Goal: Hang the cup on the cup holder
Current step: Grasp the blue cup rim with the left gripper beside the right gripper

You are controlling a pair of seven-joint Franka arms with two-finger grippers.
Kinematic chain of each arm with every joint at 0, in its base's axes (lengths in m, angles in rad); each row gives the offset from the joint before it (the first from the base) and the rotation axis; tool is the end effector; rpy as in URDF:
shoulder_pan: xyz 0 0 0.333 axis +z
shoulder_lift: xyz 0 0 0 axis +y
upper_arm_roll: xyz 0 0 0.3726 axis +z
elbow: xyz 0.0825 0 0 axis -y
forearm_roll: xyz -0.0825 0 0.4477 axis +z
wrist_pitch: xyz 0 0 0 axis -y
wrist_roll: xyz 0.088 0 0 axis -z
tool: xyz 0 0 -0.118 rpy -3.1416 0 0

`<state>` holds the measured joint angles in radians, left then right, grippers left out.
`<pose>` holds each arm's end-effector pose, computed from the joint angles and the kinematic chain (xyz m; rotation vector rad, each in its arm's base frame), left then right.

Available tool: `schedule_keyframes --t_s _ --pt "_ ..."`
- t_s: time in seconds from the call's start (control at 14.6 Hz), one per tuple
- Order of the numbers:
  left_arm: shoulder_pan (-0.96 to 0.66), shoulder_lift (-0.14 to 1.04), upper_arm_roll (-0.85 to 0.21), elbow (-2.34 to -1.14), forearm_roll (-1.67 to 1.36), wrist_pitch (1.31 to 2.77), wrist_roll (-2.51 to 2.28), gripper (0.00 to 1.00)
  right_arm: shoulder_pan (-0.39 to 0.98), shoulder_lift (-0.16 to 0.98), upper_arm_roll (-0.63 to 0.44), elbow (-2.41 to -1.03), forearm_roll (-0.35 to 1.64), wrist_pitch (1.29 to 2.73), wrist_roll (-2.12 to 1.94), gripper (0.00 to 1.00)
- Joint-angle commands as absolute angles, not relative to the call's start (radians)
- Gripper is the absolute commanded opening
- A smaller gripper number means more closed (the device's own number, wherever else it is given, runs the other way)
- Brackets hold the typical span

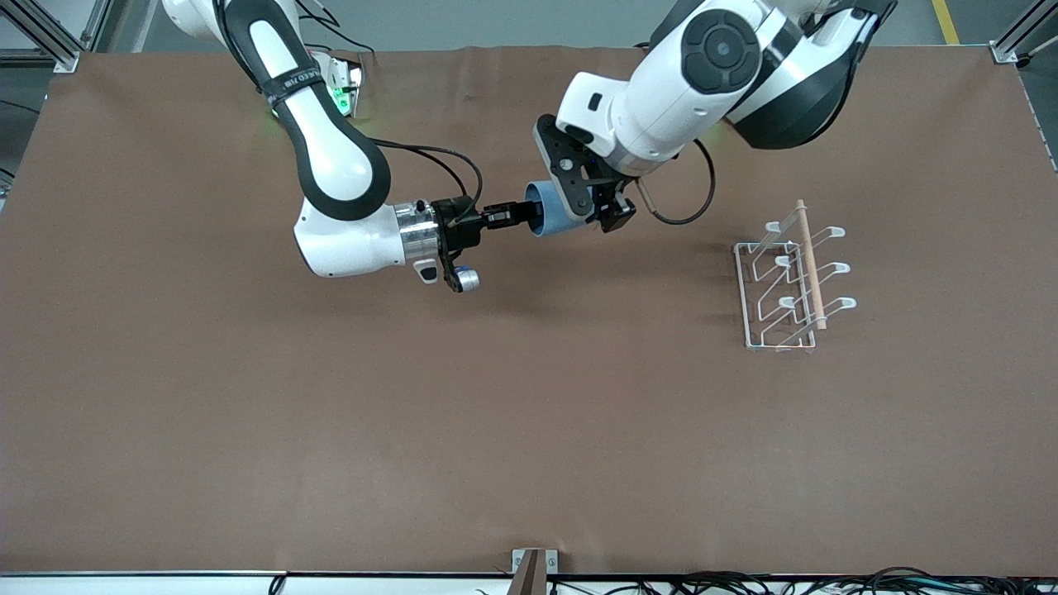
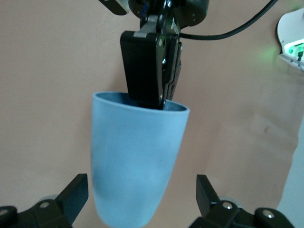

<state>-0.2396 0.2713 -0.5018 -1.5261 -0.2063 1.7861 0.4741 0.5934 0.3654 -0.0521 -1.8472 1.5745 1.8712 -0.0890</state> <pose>0.5404 -0.4674 0.5564 2.3539 -1.5358 -0.0336 0.5650 0.4447 0.3773 -1.7911 0.2052 0.5952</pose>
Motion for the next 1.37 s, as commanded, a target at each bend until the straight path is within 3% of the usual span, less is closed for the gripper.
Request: schedule_keyframes --t_s 0.0,0.62,0.76,0.96,1.24,1.3 --pt "-0.265 0.299 -0.503 -1.516 -0.170 1.805 0.483 1.00 0.604 0.353 -0.060 -1.864 1.609 1.876 -0.109 0.01" --pt "-0.261 0.302 -0.503 -1.552 -0.160 1.835 0.489 1.00 0.609 0.351 -0.060 -1.864 1.609 1.878 -0.109 0.02" --pt "-0.261 0.302 -0.503 -1.565 -0.160 1.858 0.495 0.78 0.609 0.351 -0.060 -1.864 1.609 1.878 -0.110 0.02" --pt "-0.264 0.318 -0.503 -1.571 -0.160 1.879 0.494 0.61 0.611 0.351 -0.060 -1.864 1.609 1.902 -0.109 0.02" --pt "-0.261 0.313 -0.505 -1.586 -0.158 1.884 0.497 0.45 0.620 0.351 -0.060 -1.864 1.609 1.913 -0.107 0.04" --pt "-0.258 0.311 -0.503 -1.586 -0.158 1.881 0.502 0.43 0.620 0.351 -0.060 -1.862 1.609 1.911 -0.101 0.18"
